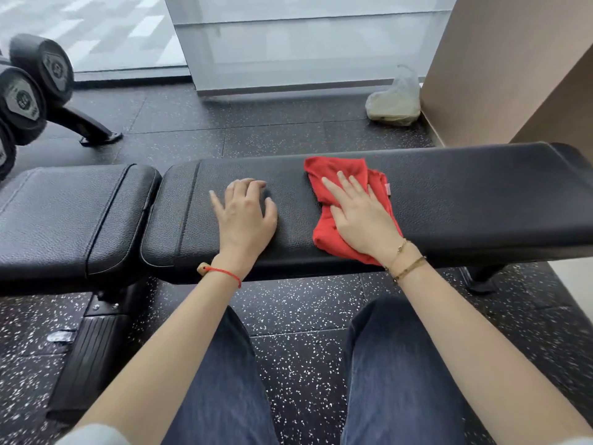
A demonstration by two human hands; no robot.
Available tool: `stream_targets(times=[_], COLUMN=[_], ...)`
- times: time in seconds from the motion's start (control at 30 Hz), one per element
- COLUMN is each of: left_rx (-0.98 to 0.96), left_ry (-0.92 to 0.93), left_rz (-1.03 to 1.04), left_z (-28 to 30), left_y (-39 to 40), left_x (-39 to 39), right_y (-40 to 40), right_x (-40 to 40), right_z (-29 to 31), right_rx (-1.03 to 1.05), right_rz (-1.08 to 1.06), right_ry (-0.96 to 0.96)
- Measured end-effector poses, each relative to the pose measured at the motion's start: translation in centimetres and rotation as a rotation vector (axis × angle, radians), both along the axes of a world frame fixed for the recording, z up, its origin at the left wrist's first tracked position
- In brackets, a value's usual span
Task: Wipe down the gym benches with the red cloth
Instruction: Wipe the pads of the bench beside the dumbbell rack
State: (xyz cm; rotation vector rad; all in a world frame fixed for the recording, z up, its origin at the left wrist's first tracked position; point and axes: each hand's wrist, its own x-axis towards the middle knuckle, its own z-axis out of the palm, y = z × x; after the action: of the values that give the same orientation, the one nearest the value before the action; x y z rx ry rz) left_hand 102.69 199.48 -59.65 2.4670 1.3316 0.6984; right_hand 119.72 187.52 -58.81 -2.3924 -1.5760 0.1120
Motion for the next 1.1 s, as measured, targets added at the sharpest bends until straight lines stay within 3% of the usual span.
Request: stream_targets(times=[0.3,0.5,0.67,0.87,1.0,1.1], left_rx=[-0.031,0.005,0.034,0.034,0.047,0.053], left_ry=[0.056,0.074,0.058,0.035,0.038,0.048], left_rz=[0.002,0.020,0.031,0.023,0.031,0.036], left_z=[-0.3,-0.5,-0.7,-0.8,-0.8,-1.0], left_y=[-2.6,-2.7,-2.7,-2.7,-2.7,-2.8], left_x=[6.3,6.6,6.7,6.7,6.8,6.8], right_y=[-1.9,1.1,-2.5,-6.7,-4.7,-2.0], right_x=[10.7,8.1,5.6,10.6,13.9,13.1], right_z=[0.7,1.1,0.2,0.3,1.0,1.2], right_rx=[-0.069,-0.074,-0.005,0.014,-0.060,-0.087], right_rz=[-0.269,-0.082,0.096,-0.047,-0.207,-0.169], right_ry=[0.082,0.059,0.032,0.046,0.085,0.067])
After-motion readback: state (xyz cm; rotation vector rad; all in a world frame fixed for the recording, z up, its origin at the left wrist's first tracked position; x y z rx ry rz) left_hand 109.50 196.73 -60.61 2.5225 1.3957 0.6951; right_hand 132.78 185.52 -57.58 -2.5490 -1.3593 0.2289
